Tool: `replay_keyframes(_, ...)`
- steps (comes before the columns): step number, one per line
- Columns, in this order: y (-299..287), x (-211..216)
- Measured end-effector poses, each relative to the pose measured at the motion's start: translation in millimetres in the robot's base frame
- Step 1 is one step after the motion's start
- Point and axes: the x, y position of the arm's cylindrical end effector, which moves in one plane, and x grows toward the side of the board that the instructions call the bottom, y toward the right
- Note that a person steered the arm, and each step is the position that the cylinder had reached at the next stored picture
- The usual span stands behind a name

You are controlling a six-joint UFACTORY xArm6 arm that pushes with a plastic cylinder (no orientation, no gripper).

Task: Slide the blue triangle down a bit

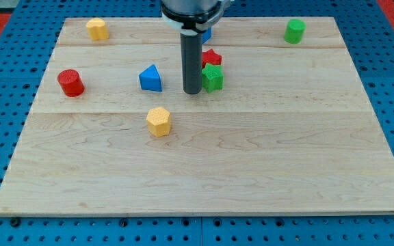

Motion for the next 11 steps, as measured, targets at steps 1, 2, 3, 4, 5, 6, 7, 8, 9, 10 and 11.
replay_keyframes(1, -31, -40)
replay_keyframes(2, -84, -44)
replay_keyframes(3, -130, -44)
replay_keyframes(4, -100, -30)
replay_keyframes(5, -14, -14)
replay_keyframes(6, -37, -4)
replay_keyframes(7, -65, 1)
replay_keyframes(8, -54, 20)
replay_keyframes(9, 8, 22)
replay_keyframes(10, -12, 38)
replay_keyframes(11, -1, 58)
